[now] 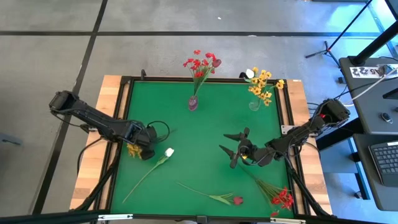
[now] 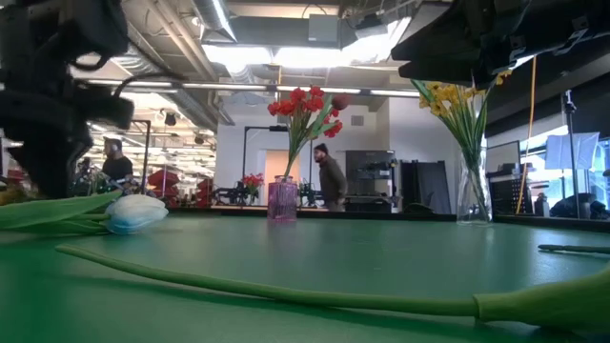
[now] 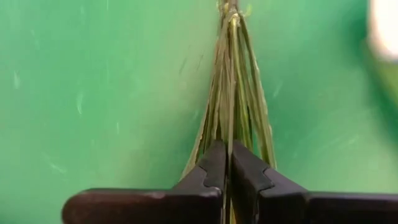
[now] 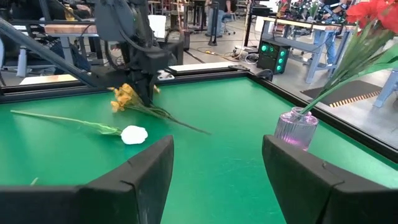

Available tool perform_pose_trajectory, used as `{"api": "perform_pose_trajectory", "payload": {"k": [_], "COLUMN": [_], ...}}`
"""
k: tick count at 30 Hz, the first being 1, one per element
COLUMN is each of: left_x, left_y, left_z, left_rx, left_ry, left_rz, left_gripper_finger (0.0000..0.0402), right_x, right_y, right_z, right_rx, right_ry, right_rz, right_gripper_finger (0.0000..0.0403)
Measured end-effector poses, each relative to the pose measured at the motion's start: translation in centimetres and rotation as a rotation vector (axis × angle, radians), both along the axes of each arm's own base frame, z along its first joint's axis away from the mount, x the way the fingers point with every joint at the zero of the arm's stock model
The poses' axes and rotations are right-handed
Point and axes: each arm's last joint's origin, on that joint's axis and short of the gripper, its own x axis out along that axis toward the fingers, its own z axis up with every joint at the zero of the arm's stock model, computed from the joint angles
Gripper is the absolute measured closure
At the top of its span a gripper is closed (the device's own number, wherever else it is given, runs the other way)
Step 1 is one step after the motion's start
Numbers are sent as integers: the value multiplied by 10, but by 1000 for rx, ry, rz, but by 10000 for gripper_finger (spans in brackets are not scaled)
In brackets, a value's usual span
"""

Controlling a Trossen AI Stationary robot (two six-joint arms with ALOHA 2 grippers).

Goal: Sort flowers into vase by color
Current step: Put the yellow flowers into the transparent vase

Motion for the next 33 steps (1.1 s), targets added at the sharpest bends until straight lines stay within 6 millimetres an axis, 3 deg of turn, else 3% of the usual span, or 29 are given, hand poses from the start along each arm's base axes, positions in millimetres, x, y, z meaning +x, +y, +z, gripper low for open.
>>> {"api": "perform_pose_trajectory", "payload": {"k": [12, 19, 26, 30, 33], "left_x": [35, 47, 54, 56, 59], "left_y": [-2, 6, 12, 14, 15], "left_z": [70, 96, 100, 101, 102], "left_rx": [115, 142, 134, 99, 68], "left_ry": [-175, -251, -318, -332, -353], "left_rz": [-130, -142, -133, -127, -127], "left_gripper_finger": [401, 401, 401, 401, 401], "right_x": [15, 24, 49, 70, 89], "right_y": [-29, -39, -32, -24, -18], "right_z": [0, 6, 51, 73, 78], "right_rx": [40, 31, -245, -450, -572], "right_ry": [8, 6, 22, 144, 270], "right_rz": [14, 43, 94, 120, 98], "right_gripper_finger": [160, 160, 160, 160, 160]}}
